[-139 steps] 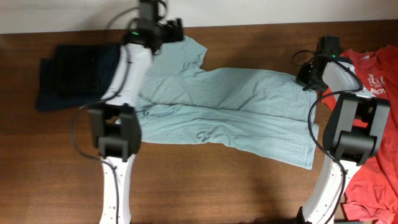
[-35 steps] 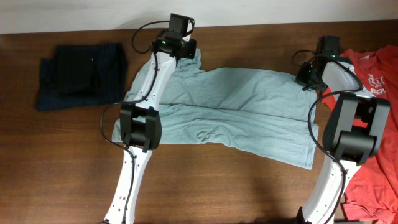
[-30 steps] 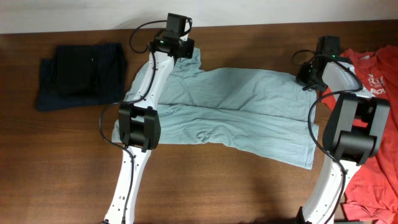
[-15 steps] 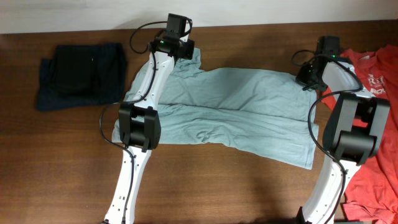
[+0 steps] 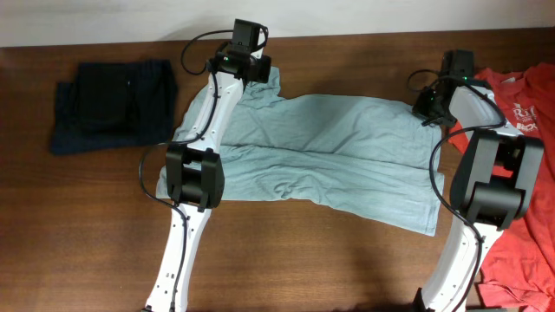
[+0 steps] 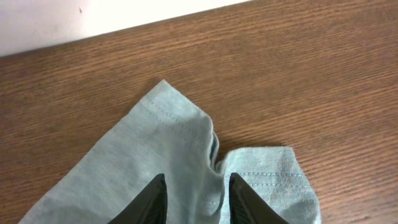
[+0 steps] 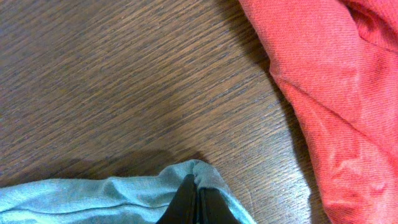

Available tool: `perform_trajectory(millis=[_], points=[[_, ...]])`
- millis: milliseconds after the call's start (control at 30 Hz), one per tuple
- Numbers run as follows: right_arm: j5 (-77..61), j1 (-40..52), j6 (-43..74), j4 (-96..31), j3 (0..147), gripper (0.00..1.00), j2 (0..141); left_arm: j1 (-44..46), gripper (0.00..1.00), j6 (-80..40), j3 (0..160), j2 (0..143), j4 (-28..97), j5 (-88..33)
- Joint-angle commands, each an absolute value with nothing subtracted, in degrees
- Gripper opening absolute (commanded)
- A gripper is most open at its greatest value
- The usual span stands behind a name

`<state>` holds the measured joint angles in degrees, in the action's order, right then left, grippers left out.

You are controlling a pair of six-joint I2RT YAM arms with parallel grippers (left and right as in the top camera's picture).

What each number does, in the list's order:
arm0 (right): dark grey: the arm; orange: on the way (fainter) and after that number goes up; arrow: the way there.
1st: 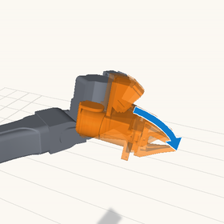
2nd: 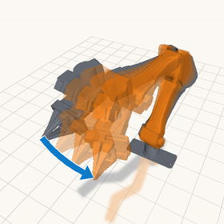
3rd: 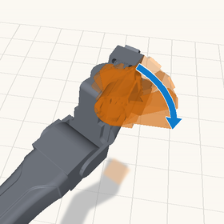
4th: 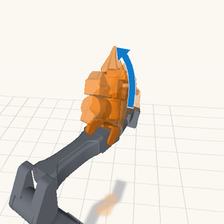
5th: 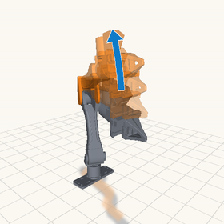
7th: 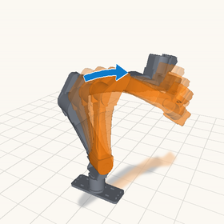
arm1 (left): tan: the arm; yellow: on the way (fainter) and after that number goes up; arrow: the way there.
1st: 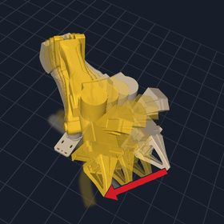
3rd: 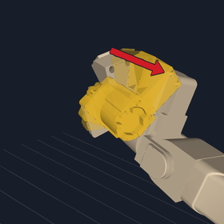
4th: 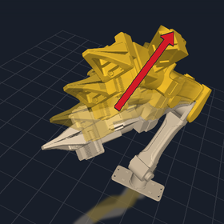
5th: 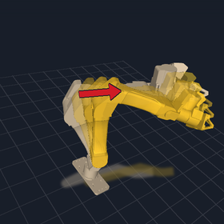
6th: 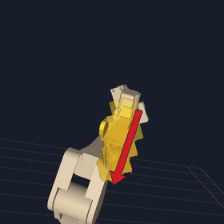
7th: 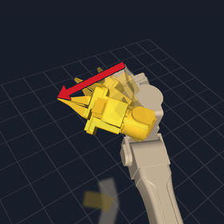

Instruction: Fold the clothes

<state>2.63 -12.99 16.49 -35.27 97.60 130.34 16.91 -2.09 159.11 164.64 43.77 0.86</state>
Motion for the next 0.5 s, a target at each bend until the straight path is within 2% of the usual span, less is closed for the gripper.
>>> perform_trajectory(millis=[0, 267, 300, 333, 467], points=[[2.15, -13.17, 16.99, -34.98, 97.03, 0.04, 130.89, 16.88, 0.24, -1.69, 159.48, 166.60, 42.74, 1.17], [2.15, -13.17, 17.02, -34.89, 97.03, 0.04, 130.89, 16.86, 0.23, -1.67, 159.48, 166.93, 42.61, -0.86], [2.15, -13.17, 17.02, -34.89, 97.03, 0.04, 130.89, 16.88, 0.30, -1.67, 159.48, 166.93, 42.63, -0.89], [2.15, -13.17, 17.02, -34.89, 97.03, 0.04, 130.89, 16.88, 0.32, -1.67, 159.48, 166.93, 42.63, -0.89], [2.15, -13.17, 17.02, -34.92, 97.03, 0.04, 130.89, 16.88, 0.33, -1.67, 159.48, 167.15, 42.68, -0.89]])
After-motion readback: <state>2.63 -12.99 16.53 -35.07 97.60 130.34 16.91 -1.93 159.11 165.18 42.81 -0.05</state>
